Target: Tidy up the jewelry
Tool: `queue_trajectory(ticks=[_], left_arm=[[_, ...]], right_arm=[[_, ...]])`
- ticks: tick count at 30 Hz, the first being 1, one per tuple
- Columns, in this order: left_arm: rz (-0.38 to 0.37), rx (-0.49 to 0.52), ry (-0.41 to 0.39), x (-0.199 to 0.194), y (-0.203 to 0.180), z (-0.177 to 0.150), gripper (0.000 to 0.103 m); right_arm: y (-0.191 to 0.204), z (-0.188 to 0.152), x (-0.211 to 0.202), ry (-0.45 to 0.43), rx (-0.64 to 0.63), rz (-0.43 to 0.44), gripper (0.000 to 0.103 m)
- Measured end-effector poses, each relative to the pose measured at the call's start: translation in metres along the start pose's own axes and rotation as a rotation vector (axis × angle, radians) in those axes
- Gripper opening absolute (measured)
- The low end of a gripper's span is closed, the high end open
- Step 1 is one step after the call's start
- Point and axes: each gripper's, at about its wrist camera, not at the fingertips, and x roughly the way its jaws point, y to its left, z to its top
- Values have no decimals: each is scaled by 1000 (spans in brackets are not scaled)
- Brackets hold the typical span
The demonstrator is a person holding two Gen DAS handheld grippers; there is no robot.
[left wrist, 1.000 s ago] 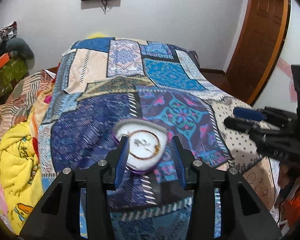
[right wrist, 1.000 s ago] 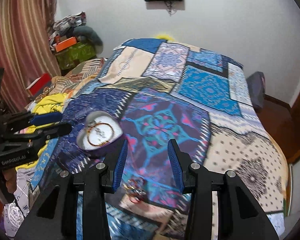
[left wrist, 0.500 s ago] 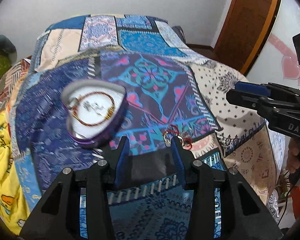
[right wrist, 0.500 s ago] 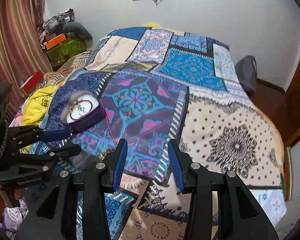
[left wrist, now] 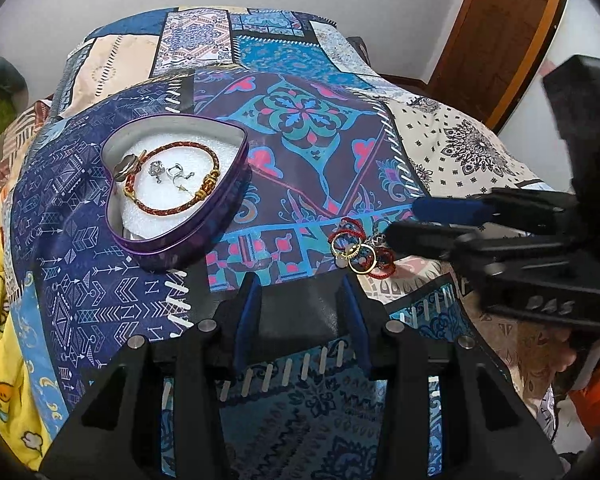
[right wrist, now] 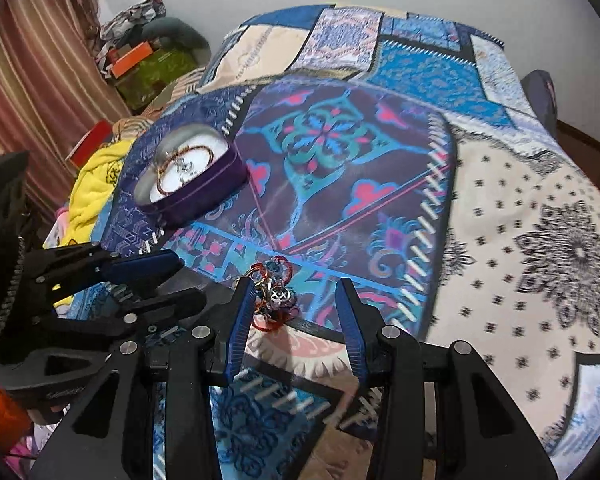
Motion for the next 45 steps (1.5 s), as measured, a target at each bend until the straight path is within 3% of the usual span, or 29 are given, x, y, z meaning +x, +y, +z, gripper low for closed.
queue_trajectory(ticks=[4,7,11,17,19,33,34,37,45], left_arm=[[-15,11,6,6,-1,1,32],[-31,23,9,10,-5,2,28],[-50,36,12,15,-11,4,28],[-49,48,11,22,-17,8,23],[-48,47,9,24,-17,9,20],[-56,56,10,35,-26,20,15],[-59,57,11,36,-26,21,10],[-61,59,8,39,-29,23,9],[-29,63,-31,21,-32,20,7]], right_arm=[[-3,0,8,20,4,-2,37],[-8,-3,8,23,10,3,29],[-8,-5,5,18,1,-2,23],[-1,-3,11,33,-31,9,22],[2,-3,14,39,-45,3,14],[-16,-4,-10,-29,23,-29,14],[-17,-5,-12,-33,28,-32,14],[-21,-6,-18,-45,42,-40,14],[-21,-5,-27,-64,44,-50,14]])
